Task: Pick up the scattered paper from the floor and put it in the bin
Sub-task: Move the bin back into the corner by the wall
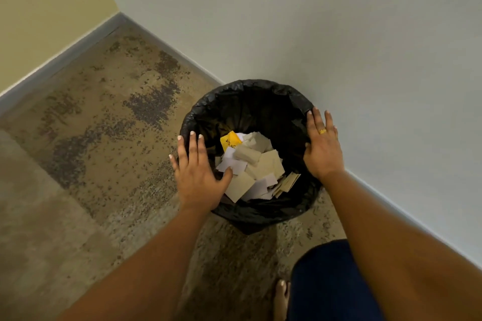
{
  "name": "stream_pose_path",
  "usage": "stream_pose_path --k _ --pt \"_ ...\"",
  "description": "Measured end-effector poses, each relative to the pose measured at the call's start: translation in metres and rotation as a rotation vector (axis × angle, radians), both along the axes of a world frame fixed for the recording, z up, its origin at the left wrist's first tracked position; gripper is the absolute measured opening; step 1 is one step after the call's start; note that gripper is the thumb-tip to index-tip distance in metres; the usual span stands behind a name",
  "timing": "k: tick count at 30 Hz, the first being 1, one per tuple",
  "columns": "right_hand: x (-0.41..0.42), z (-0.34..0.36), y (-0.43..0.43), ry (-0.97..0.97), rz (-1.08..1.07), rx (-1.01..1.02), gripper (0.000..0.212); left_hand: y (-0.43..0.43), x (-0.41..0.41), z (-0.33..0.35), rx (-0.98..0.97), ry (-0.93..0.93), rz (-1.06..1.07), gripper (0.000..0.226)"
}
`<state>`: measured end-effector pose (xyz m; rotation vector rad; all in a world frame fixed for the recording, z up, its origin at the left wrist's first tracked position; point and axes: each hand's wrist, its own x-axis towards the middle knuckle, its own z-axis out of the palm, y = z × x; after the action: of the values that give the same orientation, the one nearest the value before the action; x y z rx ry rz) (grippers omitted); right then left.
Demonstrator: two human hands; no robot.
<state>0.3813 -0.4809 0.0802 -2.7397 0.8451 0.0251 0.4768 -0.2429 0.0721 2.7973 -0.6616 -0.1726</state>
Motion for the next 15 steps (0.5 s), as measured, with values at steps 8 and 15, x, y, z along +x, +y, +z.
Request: stream_pose_path --k 8,15 --pt "0.0016 -0.0003 -0.0012 -0.004 0.005 0.054 0.068 0.0001 0.0010 0.0031 0.034 0.045 -0.005 0.096" --pt "0.0021 0.0001 -0.0025 0.013 -0.009 0.091 0.069 0.0004 0.0022 0.0052 0.102 0.074 -0.014 0.099"
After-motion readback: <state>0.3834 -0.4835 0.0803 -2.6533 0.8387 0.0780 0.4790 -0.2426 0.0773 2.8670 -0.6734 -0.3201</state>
